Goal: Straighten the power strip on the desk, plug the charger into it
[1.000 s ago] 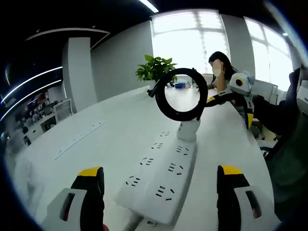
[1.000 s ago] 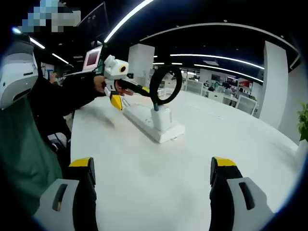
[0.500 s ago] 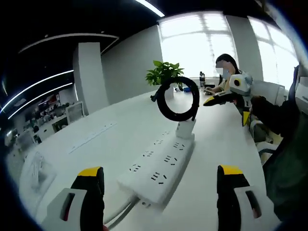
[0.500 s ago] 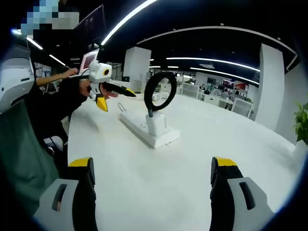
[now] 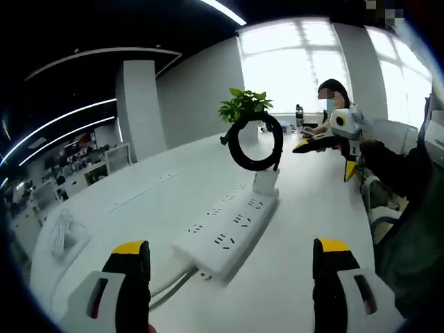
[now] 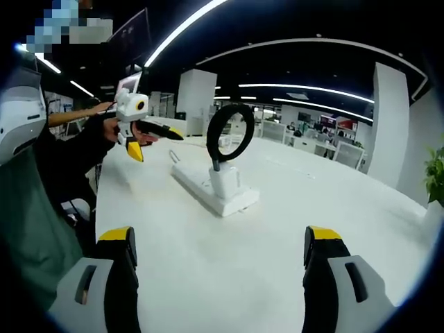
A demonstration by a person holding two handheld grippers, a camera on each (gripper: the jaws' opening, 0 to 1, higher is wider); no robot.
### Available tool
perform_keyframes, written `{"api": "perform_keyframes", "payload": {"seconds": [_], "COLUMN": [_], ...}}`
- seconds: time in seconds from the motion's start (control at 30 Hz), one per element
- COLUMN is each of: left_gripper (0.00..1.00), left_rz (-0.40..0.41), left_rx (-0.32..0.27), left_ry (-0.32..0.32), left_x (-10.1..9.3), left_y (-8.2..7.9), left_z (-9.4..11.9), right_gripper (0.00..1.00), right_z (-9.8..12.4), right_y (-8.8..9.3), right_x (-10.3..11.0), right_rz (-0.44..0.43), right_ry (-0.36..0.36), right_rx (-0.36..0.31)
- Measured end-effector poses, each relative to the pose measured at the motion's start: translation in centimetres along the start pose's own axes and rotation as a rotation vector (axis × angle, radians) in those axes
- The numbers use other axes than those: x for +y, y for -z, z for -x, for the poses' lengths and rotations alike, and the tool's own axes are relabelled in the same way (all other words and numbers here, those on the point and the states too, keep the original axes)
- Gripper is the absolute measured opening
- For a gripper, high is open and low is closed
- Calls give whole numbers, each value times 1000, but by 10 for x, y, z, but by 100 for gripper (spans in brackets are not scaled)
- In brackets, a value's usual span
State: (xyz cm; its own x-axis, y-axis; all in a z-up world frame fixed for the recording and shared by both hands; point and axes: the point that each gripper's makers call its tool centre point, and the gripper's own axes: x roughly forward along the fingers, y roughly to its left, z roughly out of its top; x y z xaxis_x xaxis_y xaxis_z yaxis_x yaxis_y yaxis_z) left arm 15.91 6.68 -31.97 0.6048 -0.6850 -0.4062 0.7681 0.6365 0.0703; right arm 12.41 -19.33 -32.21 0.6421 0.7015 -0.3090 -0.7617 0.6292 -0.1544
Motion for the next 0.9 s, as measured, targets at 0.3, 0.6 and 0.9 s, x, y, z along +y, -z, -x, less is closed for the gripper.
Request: {"api": "perform_keyframes", "payload": {"seconds": [0.3,0.6,0.9], "left_gripper": [99,99,99], "left_rz": [-25,-14,6], "left_rx": [-25,-43,-53], "left_ry": [-37,-54,-91], "left_x": [0,-3,5], "left_y": [-2,4,9], "left_z": [8,20,34], "right_gripper": [100,100,100], "right_z": [-3,-7,-10], "right_y": [-2,-9,-11], "right_x": [0,-6,-8], "right_rz": [-11,-56,-67], "right_ry": [-3,12,18], "right_rx": [-7,-43,-44]}}
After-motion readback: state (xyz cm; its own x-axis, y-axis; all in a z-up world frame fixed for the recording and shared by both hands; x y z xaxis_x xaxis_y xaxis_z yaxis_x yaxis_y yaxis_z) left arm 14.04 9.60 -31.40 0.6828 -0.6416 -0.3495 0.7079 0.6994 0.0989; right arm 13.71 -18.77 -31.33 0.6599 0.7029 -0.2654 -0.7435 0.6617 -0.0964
